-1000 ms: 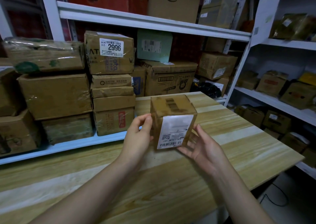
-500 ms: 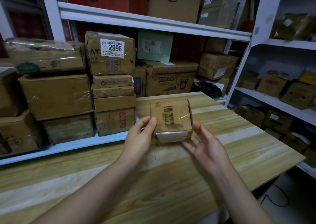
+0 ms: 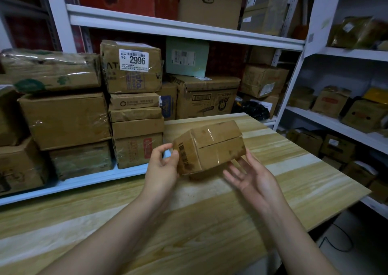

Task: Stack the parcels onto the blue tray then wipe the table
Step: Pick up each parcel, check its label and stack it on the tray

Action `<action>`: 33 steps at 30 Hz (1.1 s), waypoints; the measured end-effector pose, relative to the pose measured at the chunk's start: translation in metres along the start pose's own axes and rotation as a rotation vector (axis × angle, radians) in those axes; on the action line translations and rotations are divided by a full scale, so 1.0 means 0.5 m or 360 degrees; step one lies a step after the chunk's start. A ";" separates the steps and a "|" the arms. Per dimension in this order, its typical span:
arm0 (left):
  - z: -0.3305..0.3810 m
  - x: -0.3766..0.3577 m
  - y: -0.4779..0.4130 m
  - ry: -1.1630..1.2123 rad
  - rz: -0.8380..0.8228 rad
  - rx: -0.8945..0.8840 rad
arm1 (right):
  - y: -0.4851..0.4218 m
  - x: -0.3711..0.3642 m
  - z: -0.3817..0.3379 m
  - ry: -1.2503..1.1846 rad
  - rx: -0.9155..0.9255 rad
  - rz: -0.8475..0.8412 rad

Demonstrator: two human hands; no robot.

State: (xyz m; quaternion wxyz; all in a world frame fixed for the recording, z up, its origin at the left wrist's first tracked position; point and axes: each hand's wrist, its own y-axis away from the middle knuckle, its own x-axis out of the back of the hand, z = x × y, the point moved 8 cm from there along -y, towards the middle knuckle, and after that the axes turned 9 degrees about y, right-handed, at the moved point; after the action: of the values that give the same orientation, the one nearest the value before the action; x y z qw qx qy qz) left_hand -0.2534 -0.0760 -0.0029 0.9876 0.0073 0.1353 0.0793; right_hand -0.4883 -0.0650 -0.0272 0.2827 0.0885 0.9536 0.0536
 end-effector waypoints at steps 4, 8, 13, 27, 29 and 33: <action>-0.020 -0.010 -0.001 -0.0003 -0.0005 0.0181 | 0.002 -0.006 0.000 -0.0025 0.0001 -0.0032; -0.026 -0.020 -0.001 0.0046 -0.0080 0.0220 | 0.011 -0.012 -0.002 -0.0083 0.0037 -0.0082; -0.004 -0.035 0.012 0.0114 -0.0134 0.0171 | 0.016 -0.022 -0.007 -0.0141 0.0048 -0.0121; 0.017 -0.029 0.011 0.0177 -0.0169 0.0011 | 0.008 -0.021 0.001 -0.0017 0.0039 -0.0092; 0.022 -0.029 0.012 0.0163 -0.0183 -0.0031 | 0.008 -0.024 0.007 -0.0023 0.0009 -0.0095; 0.024 -0.030 0.010 0.0092 -0.0221 -0.0086 | 0.007 -0.021 0.024 0.0046 -0.0088 -0.0097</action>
State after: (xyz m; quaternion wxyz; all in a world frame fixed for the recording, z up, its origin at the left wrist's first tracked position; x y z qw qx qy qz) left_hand -0.2653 -0.0732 0.0126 0.9862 -0.0311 0.1618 0.0142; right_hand -0.4723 -0.0633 -0.0312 0.2726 0.0508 0.9580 0.0727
